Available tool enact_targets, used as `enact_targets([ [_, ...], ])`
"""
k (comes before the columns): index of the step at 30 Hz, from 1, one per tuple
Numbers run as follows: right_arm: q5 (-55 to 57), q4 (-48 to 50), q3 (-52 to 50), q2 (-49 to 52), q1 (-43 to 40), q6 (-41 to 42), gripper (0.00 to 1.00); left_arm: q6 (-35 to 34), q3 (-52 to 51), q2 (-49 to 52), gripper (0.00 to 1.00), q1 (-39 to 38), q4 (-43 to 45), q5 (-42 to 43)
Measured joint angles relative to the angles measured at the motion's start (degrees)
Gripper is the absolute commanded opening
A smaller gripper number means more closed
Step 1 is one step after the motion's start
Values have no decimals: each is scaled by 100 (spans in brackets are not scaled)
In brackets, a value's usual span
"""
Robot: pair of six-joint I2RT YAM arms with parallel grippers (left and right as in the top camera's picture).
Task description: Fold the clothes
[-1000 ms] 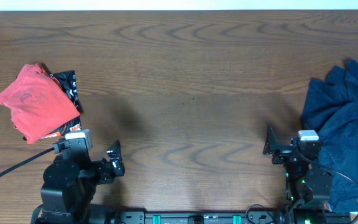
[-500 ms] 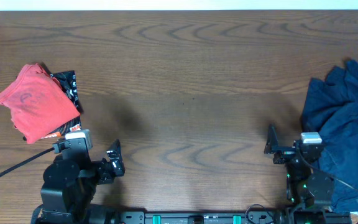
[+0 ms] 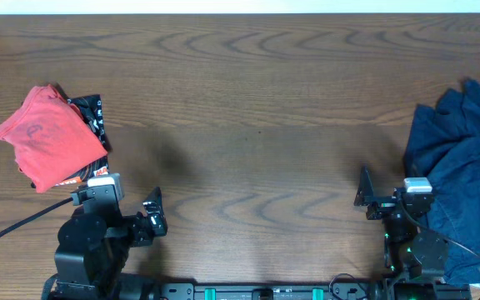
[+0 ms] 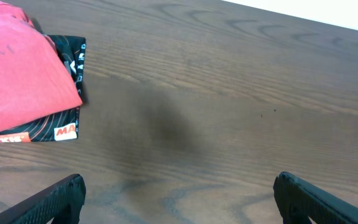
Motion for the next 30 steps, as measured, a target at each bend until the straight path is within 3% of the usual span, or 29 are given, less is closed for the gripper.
enact_targets([
  [13, 2, 0, 0, 0, 0, 0, 99, -2, 0, 0, 98, 31, -2, 2],
  [19, 2, 0, 0, 0, 0, 0, 99, 0, -72, -79, 98, 656, -98, -7],
  [24, 2, -2, 0, -11, 0, 0, 99, 0, -811, -603, 98, 1014, 168, -127],
  [30, 2, -9, 0, -11, 0, 0, 99, 0, -2347, -1606, 98, 1043, 1561, -146],
])
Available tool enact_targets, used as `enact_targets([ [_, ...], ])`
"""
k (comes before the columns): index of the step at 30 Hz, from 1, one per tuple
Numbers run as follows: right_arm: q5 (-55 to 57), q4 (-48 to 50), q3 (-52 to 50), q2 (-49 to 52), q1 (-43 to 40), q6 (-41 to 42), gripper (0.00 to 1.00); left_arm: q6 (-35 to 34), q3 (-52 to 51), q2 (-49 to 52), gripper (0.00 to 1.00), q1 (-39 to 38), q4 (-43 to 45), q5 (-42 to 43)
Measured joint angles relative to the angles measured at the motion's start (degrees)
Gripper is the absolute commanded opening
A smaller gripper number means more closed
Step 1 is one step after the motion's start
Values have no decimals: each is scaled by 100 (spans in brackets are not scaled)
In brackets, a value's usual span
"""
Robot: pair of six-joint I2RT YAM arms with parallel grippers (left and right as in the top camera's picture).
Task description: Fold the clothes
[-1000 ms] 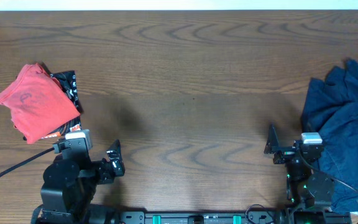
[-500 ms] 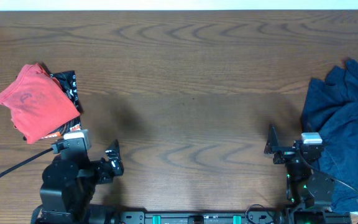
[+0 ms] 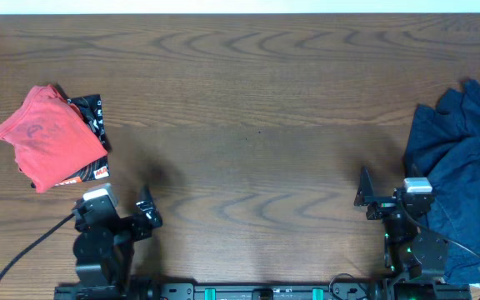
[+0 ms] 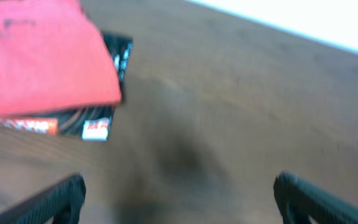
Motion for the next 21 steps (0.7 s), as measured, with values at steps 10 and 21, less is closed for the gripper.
enact_targets([
  [10, 0, 2, 0, -2, 0, 0, 99, 164, -1567, -531, 98, 2, 2879, 4],
  [21, 0, 4, 0, -2, 0, 0, 99, 737, -2046, -533, 98, 2, 3501, 35],
])
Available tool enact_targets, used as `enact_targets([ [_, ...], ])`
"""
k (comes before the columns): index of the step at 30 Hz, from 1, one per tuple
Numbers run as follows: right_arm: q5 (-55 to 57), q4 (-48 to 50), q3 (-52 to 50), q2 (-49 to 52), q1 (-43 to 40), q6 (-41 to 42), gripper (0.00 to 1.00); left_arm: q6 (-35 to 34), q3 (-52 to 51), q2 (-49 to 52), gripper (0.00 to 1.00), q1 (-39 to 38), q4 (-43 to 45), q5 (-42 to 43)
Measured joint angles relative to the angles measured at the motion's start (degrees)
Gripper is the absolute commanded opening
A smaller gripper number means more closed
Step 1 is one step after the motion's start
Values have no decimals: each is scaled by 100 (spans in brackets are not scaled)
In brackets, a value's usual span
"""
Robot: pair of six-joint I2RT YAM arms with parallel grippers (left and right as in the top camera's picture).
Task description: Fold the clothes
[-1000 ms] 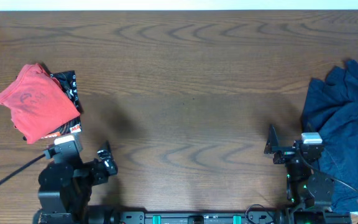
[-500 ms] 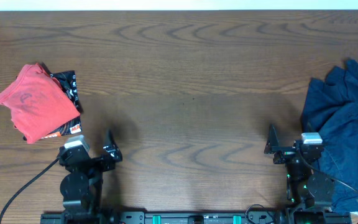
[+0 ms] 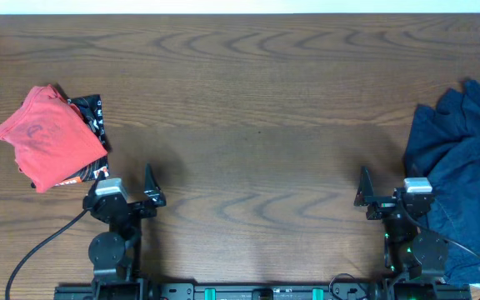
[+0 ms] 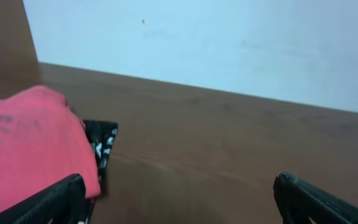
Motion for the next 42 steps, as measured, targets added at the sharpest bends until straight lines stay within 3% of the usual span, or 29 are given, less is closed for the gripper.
enact_targets([
  [42, 0, -2, 0, 0, 0, 0, 99, 0, 55, -2, 98, 0, -90, 15],
])
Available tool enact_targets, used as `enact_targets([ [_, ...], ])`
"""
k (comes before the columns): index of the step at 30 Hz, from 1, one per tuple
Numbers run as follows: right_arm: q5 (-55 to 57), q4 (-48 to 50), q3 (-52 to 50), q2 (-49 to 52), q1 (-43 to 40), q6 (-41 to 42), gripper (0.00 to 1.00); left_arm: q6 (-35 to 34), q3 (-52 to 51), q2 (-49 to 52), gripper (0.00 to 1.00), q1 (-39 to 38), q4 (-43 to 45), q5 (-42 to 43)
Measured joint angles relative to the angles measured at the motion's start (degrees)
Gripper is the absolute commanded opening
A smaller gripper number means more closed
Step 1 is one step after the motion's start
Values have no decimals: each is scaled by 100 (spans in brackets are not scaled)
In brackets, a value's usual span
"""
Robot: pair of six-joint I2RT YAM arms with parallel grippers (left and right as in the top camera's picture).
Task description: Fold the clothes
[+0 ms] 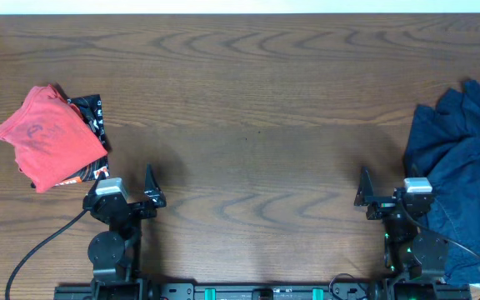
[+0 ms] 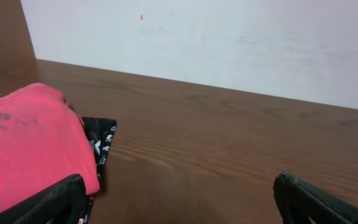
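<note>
A folded red garment (image 1: 47, 137) lies on a folded black printed one (image 1: 95, 125) at the table's left; both also show at the left of the left wrist view, red (image 2: 23, 143) over black (image 2: 102, 142). A crumpled dark blue garment (image 1: 463, 167) is heaped at the right edge. My left gripper (image 1: 132, 200) is parked near the front edge, just below the stack, open and empty, fingers (image 2: 55, 202) wide apart. My right gripper (image 1: 373, 198) is parked at the front right beside the blue heap; its fingers are too small to read.
The brown wooden table (image 1: 257, 108) stretches between the two piles. A pale wall (image 2: 229, 43) stands behind its far edge. A black cable (image 1: 32, 246) runs from the left arm's base toward the front left corner.
My left arm stood extended at the front left, its wrist camera looking down at the stack. Then it had drawn back toward its base. By 1.4 s ago it sat folded at rest, looking level across the table, and stays so. The right arm never moved.
</note>
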Motion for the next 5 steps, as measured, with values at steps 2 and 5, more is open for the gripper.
enact_targets([
  [2, 0, 0, 0, 0, 0, 0, 99, 0, 0, 0, 98, 0, 0, 0],
  [5, 0, 0, 0, 0, 0, 0, 99, 0, 0, 0, 98, 0, 0, 0],
])
